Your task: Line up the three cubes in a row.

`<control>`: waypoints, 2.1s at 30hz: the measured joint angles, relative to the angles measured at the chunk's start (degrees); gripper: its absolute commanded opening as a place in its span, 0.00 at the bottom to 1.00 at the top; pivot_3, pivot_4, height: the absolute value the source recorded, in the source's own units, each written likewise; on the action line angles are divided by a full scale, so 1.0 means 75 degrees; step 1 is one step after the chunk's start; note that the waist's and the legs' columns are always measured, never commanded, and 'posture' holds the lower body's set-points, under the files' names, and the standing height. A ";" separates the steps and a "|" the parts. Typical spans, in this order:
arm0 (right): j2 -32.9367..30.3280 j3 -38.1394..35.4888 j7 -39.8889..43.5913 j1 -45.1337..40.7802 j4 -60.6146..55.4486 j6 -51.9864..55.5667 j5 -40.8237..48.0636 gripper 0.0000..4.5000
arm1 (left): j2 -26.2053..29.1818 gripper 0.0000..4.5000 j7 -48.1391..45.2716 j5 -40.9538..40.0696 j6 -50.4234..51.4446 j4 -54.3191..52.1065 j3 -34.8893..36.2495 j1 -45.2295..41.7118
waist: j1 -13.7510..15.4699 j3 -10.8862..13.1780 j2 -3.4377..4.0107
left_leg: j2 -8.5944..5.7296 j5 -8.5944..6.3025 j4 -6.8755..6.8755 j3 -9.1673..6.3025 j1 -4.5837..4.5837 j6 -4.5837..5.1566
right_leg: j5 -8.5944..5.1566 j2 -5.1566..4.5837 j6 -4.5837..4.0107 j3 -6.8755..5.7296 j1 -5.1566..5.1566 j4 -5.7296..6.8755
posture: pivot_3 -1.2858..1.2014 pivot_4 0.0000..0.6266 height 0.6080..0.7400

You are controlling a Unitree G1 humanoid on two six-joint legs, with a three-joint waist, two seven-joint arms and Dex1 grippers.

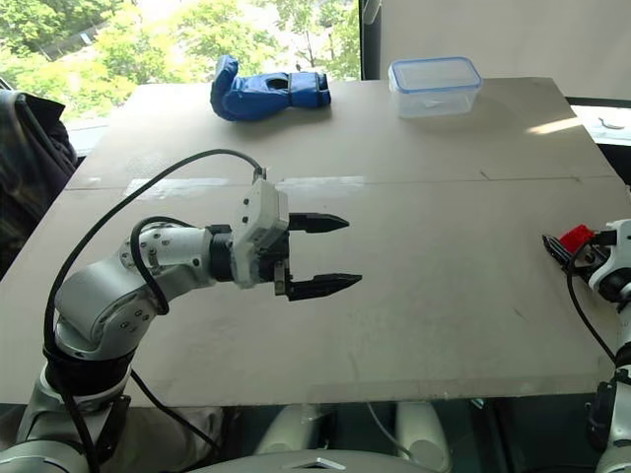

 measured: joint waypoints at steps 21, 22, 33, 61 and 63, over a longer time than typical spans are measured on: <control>-0.0604 0.0288 0.1599 -0.0299 0.0672 -0.0025 -0.0241 0.71 | 0.0048 1.00 -0.0127 0.0160 -0.0149 0.0001 -0.0169 0.0101 | -0.0094 0.0003 -0.0004 | 0.0001 0.0001 0.0000 0.0003 0.0002 -0.0002 | 0.0000 -0.0003 0.0000 0.0005 0.0000 0.0003 | 0.52 0.24 1.00; -0.0604 0.0288 0.1559 -0.0300 0.0672 -0.0060 -0.0244 0.60 | 0.0048 1.00 -0.0138 0.0175 -0.0166 0.0001 -0.0175 0.0115 | -0.0099 0.0003 -0.0004 | 0.0001 0.0001 0.0000 0.0003 0.0002 -0.0003 | 0.0000 -0.0003 0.0000 0.0005 0.0000 0.0003 | 0.52 0.24 1.00; -0.0285 0.0279 0.1116 0.0027 -0.0161 -0.0145 -0.0188 0.28 | 0.0057 1.00 -0.0195 0.0326 -0.0292 0.0003 -0.0191 0.0177 | -0.0152 0.0003 -0.0005 | 0.0003 0.0002 0.0000 0.0001 0.0003 -0.0004 | 0.0001 -0.0002 0.0001 0.0005 0.0000 0.0008 | 0.52 0.24 1.00; 0.5002 0.3322 -0.5850 0.3885 -1.1304 0.5007 -0.2003 0.28 | 0.1041 1.00 -0.1314 0.1521 -0.1991 0.1178 -0.0025 0.0949 | -0.0019 0.0000 0.0000 | 0.0000 0.0017 -0.0033 -0.0016 -0.0019 -0.0031 | -0.0002 0.0012 -0.0003 0.0002 -0.0060 0.0037 | 0.52 0.24 1.00; 0.4996 0.3360 -0.5900 0.3916 -1.1378 0.5066 -0.2073 0.28 | 0.1056 1.00 -0.1345 0.1612 -0.2035 0.1191 -0.0025 0.0998 | -0.0016 0.0000 0.0000 | 0.0000 0.0017 -0.0034 -0.0016 -0.0021 -0.0031 | -0.0002 0.0012 -0.0003 0.0002 -0.0061 0.0034 | 0.52 0.24 1.00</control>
